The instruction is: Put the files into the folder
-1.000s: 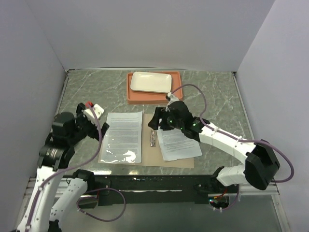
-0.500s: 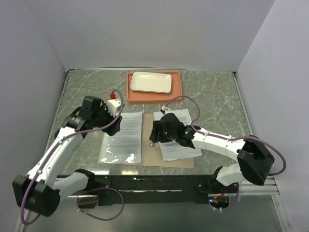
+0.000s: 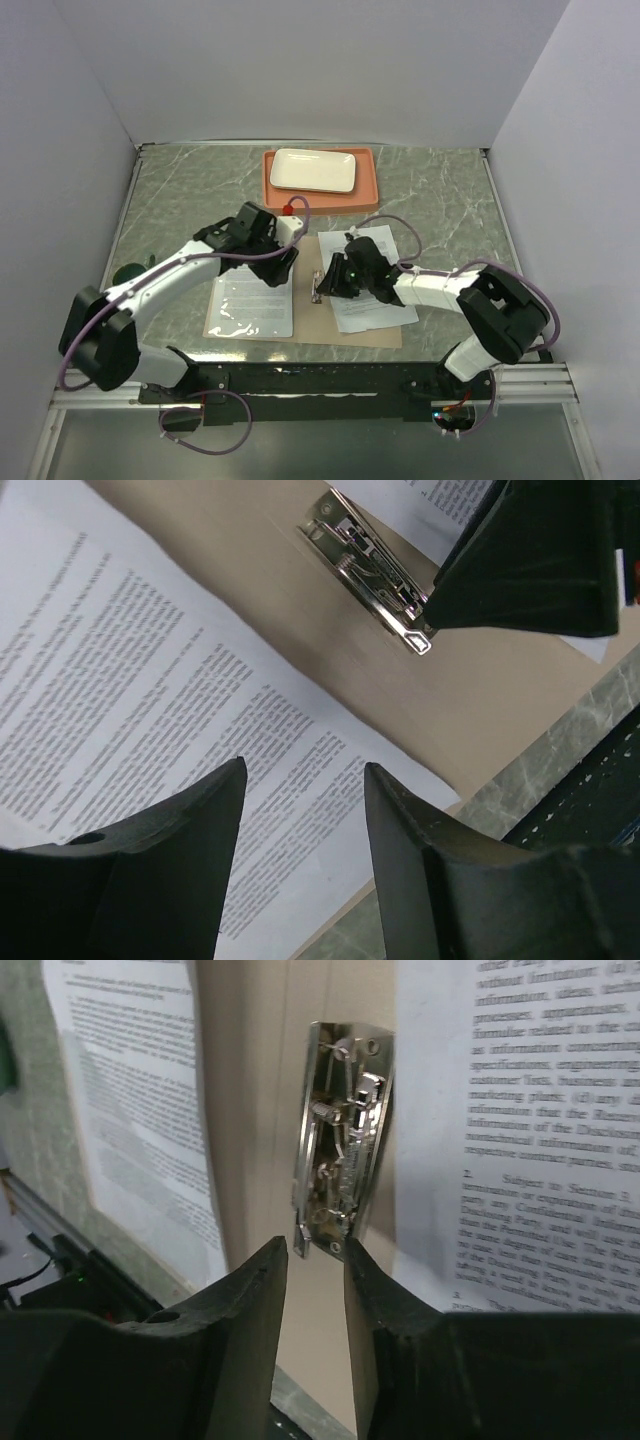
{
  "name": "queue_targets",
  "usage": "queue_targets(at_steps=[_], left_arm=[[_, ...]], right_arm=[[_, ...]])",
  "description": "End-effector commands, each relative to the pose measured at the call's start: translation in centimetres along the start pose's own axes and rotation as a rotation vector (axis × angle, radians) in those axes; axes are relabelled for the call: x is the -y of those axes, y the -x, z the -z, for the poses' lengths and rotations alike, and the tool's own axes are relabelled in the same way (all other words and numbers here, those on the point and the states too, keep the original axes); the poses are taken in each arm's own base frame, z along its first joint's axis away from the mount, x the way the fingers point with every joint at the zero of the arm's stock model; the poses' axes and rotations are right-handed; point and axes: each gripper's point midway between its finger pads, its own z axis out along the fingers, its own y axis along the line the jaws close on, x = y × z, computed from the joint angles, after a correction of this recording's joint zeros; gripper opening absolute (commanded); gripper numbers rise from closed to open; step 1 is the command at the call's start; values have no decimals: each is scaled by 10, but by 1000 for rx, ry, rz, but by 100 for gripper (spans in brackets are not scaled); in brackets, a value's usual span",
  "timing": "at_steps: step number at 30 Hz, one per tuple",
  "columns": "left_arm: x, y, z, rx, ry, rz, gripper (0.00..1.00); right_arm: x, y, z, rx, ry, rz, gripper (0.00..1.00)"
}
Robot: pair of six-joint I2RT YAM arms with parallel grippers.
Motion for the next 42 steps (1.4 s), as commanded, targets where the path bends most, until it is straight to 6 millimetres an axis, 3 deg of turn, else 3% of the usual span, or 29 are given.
queue_targets(at_steps=[1, 5, 18, 27, 34, 38, 42], left_arm=[[10, 27, -18, 40, -18, 7, 56], [21, 31, -35, 17, -55, 15, 55], [48, 32, -60, -21, -123, 67, 43], [51, 31, -62, -39, -118, 64, 30], [50, 25, -57, -64, -120, 40, 30], [58, 15, -49, -98, -160, 37, 39], [52, 0, -49, -106, -125, 33, 43]], right_arm=[[-17, 6, -5, 8, 93, -24, 35], [-9, 1, -10, -14, 83, -47, 34], [16, -9, -14, -46, 72, -91, 38], [25, -17, -26, -79, 57, -140, 20], [42, -13, -35, -75, -65, -191, 11], [47, -13, -39, -67, -101, -206, 11], [54, -18, -38, -59, -121, -217, 11]])
